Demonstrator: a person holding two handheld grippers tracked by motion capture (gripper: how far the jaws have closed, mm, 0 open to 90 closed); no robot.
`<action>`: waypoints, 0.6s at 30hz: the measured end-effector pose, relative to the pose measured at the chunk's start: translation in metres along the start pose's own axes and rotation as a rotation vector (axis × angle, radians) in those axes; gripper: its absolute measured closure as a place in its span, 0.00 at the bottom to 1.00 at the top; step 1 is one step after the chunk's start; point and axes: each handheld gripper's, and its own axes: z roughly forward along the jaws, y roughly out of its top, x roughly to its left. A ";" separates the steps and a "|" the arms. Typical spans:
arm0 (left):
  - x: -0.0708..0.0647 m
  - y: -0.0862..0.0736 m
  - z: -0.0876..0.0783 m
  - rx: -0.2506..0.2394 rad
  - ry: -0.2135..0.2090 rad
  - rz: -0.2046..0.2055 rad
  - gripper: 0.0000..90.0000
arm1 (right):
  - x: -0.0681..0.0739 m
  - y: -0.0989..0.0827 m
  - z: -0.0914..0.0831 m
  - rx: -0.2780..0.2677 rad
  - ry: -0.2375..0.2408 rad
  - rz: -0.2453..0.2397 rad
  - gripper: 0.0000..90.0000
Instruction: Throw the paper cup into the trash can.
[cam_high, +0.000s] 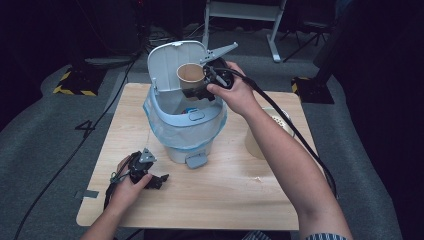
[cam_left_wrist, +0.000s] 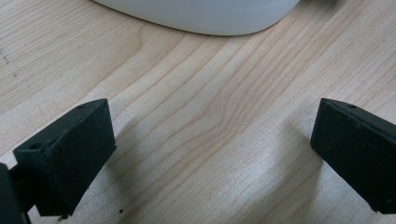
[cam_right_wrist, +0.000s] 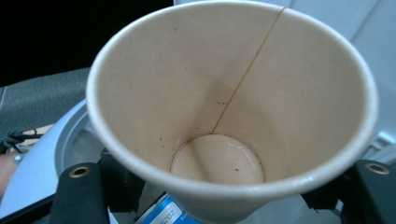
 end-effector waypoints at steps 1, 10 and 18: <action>0.000 0.000 0.000 0.000 0.000 0.000 0.00 | 0.001 0.000 0.002 0.008 -0.001 -0.003 0.33; 0.000 0.000 0.000 0.000 0.000 0.000 0.00 | 0.002 -0.004 0.012 0.076 0.011 -0.010 0.26; 0.000 0.000 0.000 0.001 0.000 0.001 0.00 | 0.004 -0.007 0.009 0.018 0.004 -0.080 0.17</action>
